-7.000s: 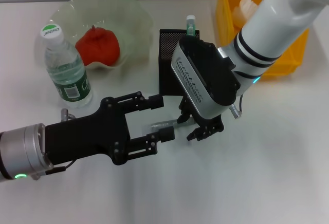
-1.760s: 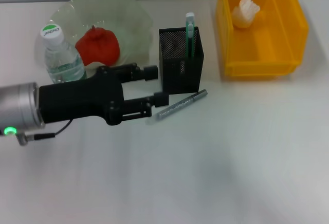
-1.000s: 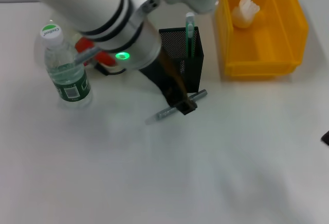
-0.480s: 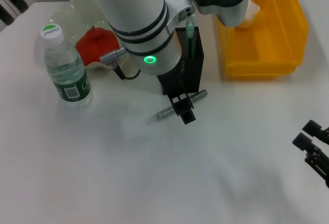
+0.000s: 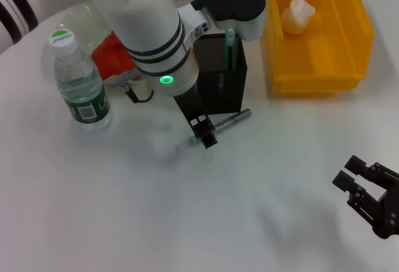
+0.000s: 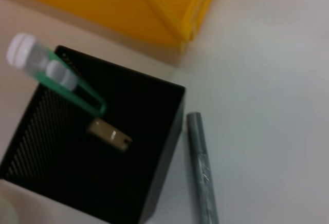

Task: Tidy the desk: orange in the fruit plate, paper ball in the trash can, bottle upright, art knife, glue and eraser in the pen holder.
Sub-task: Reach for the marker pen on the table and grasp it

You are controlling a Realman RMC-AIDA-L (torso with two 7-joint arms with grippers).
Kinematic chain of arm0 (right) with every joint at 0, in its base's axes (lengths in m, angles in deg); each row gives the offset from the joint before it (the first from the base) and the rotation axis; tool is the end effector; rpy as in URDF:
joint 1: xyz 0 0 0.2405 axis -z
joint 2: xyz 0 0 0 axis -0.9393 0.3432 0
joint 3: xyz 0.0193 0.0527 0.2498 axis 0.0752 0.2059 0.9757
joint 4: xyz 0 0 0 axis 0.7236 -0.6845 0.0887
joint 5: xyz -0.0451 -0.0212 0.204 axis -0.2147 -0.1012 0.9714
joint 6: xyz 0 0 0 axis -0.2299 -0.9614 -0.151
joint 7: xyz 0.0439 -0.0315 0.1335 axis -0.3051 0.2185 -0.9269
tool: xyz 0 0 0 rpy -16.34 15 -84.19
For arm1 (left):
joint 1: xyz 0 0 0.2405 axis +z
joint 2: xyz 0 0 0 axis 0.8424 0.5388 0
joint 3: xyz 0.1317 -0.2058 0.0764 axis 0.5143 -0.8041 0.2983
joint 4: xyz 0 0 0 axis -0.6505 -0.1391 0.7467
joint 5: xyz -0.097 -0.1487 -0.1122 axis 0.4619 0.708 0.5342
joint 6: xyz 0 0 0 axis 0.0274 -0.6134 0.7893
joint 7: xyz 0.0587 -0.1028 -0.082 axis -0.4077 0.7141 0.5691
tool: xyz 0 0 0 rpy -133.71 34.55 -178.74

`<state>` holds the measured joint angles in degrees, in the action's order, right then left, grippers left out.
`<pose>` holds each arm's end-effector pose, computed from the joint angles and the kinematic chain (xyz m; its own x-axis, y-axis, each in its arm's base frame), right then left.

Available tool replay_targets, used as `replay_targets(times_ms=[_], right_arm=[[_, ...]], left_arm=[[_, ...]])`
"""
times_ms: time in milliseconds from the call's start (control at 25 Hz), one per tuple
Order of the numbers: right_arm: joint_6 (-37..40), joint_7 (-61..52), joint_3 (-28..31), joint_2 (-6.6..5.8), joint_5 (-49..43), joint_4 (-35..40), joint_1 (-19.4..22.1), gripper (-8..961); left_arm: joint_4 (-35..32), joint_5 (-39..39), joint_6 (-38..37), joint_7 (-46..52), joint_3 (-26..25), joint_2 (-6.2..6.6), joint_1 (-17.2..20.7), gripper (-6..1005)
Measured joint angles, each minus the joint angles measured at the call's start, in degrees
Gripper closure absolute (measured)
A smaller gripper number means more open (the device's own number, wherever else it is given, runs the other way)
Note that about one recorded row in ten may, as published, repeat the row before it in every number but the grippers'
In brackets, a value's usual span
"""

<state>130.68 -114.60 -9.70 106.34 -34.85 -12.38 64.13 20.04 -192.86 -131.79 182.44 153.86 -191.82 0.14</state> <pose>0.3423 0.1660 -0.0244 0.5228 -0.2156 -0.8247 -0.6789 -0.6904 -0.2499 -0.0886 0.3681 -0.0884 0.8042 0.3850 -0.4527 0.2460 -0.9091 -0.3363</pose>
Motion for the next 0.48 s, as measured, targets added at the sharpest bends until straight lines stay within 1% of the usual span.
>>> replay_targets(times_ms=[40,240,320,360,480], right_arm=[[0.0,0.1,0.0,0.00,0.0,-0.1,0.0,545],[-0.4,0.1,0.0,0.05,0.0,-0.8,-0.2,546],[-0.6,0.1,0.1,0.07,0.0,-1.3,-0.2,546],[-0.7,0.1,0.1,0.08,0.0,-1.5,-0.3,546],[-0.8,0.0,0.1,0.09,0.0,-1.6,-0.5,547]], left_arm=[[0.7,0.2,1.3,-0.4,0.0,0.00,-0.1,340],[1.1,0.4,2.6,-1.0,0.7,0.00,-0.1,341],[1.5,0.5,3.1,-1.2,1.5,0.00,0.0,342],[2.5,0.7,4.2,-1.1,2.9,0.00,0.0,342],[3.5,0.8,4.9,-1.0,4.1,0.00,-0.1,343]])
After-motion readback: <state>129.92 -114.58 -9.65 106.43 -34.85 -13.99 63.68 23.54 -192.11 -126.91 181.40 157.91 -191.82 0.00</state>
